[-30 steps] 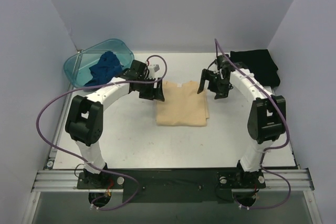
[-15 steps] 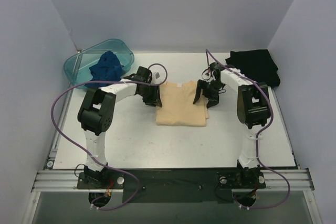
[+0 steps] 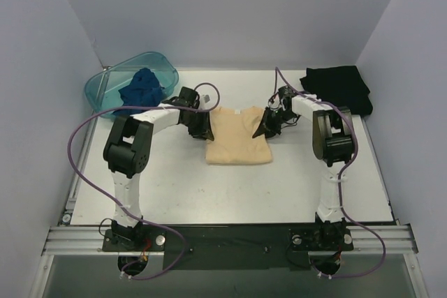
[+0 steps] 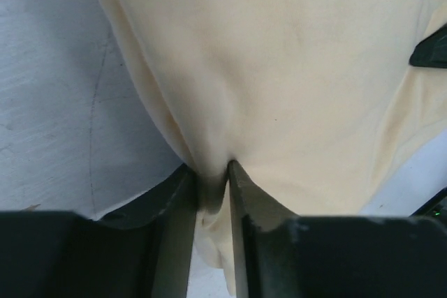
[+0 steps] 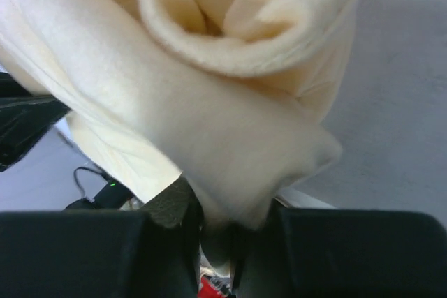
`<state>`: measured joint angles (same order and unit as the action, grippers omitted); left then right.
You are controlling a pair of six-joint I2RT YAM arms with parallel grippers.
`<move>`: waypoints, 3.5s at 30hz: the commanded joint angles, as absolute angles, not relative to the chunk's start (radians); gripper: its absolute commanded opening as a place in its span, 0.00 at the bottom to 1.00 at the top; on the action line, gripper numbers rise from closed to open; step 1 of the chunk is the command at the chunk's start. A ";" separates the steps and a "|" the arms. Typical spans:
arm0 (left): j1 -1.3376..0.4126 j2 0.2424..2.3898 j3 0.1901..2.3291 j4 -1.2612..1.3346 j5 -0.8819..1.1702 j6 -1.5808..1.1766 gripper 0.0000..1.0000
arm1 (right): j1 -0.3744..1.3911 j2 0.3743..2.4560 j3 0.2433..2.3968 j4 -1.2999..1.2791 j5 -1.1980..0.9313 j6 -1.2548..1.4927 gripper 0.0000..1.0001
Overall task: Fold and stack the t-shirts
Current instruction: Put the neatly folded tshirt into the corner of the board with the right arm
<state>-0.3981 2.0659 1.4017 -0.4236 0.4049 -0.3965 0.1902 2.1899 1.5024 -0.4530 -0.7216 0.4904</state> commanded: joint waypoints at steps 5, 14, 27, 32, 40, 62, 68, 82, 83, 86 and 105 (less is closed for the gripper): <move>-0.348 2.063 1.548 -0.480 0.307 -0.247 0.65 | 0.175 2.215 1.811 -0.798 -0.358 0.171 0.00; -0.339 2.017 1.583 -0.506 0.252 -0.132 0.68 | 0.135 2.304 2.227 -1.006 0.194 -0.170 0.00; -0.341 2.017 1.563 -0.508 0.244 -0.118 0.68 | 0.081 2.278 2.319 -0.747 0.465 -0.451 0.00; -0.341 2.010 1.542 -0.495 0.236 -0.114 0.68 | 0.048 2.286 2.370 -0.690 0.495 -0.437 0.00; -0.342 2.022 1.542 -0.494 0.230 -0.110 0.68 | 0.006 2.299 2.402 -0.588 0.480 -0.433 0.00; -0.348 2.002 1.499 -0.492 0.190 -0.072 0.69 | -0.127 2.335 2.399 -0.488 0.410 -0.426 0.00; -0.353 2.003 1.499 -0.502 0.173 -0.052 0.69 | -0.163 2.391 2.379 -0.420 0.380 -0.428 0.00; -0.376 2.028 1.525 -0.523 0.144 -0.008 0.69 | -0.265 2.465 2.350 -0.222 0.499 -0.377 0.65; -0.376 2.029 1.526 -0.525 0.144 -0.008 0.69 | -0.265 2.461 2.341 -0.222 0.492 -0.382 0.97; -0.383 2.033 1.529 -0.526 0.146 -0.005 0.69 | -0.255 2.447 2.342 -0.216 0.492 -0.393 1.00; -0.371 1.810 1.556 -0.673 0.264 0.169 0.70 | -0.035 1.764 1.759 -0.333 -0.071 -0.120 1.00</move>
